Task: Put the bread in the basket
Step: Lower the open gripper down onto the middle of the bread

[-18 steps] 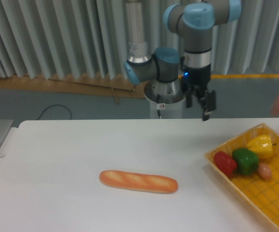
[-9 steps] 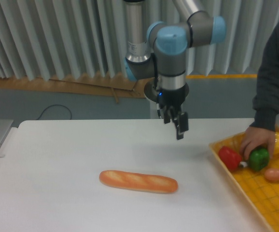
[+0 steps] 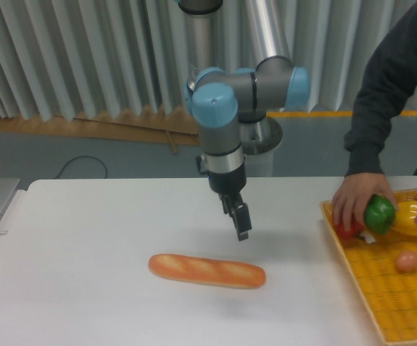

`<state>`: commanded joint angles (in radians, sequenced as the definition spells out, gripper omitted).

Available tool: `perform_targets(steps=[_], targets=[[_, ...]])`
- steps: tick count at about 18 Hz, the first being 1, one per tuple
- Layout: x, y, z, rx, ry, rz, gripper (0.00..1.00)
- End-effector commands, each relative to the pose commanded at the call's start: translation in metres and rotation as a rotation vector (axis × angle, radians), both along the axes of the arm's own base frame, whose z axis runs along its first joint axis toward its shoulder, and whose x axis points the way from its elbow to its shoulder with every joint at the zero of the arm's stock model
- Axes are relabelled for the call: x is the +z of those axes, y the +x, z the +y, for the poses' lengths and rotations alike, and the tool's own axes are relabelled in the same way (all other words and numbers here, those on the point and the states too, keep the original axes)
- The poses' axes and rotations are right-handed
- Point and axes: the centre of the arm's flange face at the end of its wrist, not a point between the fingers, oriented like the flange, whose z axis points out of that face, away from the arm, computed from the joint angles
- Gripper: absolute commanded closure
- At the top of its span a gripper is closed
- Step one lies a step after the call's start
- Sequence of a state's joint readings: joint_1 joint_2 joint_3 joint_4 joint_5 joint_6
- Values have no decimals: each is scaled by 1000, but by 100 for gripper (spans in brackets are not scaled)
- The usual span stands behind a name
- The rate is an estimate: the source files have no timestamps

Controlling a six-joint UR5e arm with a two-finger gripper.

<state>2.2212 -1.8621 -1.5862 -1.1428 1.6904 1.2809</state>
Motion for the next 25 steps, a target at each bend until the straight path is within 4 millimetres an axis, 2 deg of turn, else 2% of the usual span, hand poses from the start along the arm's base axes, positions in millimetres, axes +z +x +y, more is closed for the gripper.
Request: perform_targets(steps=[5, 8, 11, 16, 20, 25], targets=[[-18, -2, 3, 0, -23, -16, 0], [-37, -10, 10, 4, -71, 5, 0], [-54, -6, 18, 7, -87, -8, 0], [-91, 6, 47, 23, -86, -7, 0], [-98, 11, 53, 11, -98, -3, 0], [-108, 30, 54, -2, -126, 5, 0]])
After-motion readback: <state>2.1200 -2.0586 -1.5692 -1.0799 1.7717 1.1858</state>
